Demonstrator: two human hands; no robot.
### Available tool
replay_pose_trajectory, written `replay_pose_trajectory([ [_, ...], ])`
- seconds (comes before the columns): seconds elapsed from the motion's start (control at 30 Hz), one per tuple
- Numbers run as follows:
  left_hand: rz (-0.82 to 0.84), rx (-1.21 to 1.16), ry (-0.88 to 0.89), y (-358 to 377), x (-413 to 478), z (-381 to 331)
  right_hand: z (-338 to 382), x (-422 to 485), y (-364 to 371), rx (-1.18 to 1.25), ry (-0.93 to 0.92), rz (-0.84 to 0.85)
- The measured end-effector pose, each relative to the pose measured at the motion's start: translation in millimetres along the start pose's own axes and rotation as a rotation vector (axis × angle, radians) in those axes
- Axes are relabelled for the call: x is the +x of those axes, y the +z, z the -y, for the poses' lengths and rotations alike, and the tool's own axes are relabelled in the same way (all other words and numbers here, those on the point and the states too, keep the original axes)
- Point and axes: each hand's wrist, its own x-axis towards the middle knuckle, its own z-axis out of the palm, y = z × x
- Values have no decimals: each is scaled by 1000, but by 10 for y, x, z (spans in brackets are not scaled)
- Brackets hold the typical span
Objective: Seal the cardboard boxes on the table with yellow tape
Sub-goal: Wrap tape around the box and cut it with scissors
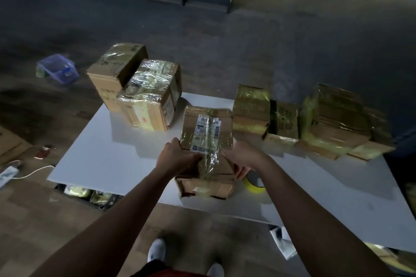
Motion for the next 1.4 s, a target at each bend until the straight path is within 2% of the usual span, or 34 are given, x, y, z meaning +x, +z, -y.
replay_pose_trajectory([
  [0.1,21,-35,11,-37,26,33,10,-16,17,34,8,-18],
  [0.23,77,-172,15,-166,71,151,140,14,79,15,-67,-160],
  [0.4,294,-710,-170,-394,173,477,400,-40,307,123,-137,-251],
  [0.63,417,-766,-232,-578,346,645,631,-113,439,199,-144,-255],
  [0.8,468,-863,-255,-561,447,712,714,-30,484,268,-135,-318],
  [0.87,347,-703,-216,-520,474,738,712,53,532,253,-109,-334],
  [0.97,112,-304,-9,-476,492,776,630,225,635,31,-64,-425],
  [1.07,53,-78,183,-453,442,774,535,308,658,18,21,-496],
  [1.13,114,-3,240,-484,408,701,453,315,637,26,113,-489],
  [1.17,179,-27,211,-529,385,629,406,311,628,46,142,-460],
  [1.27,452,-335,-27,-623,385,448,301,262,637,81,176,-353],
  [1.33,555,-305,11,-621,425,421,214,274,643,73,181,-406],
  [1.4,546,-262,33,-570,471,456,149,292,624,72,169,-456],
])
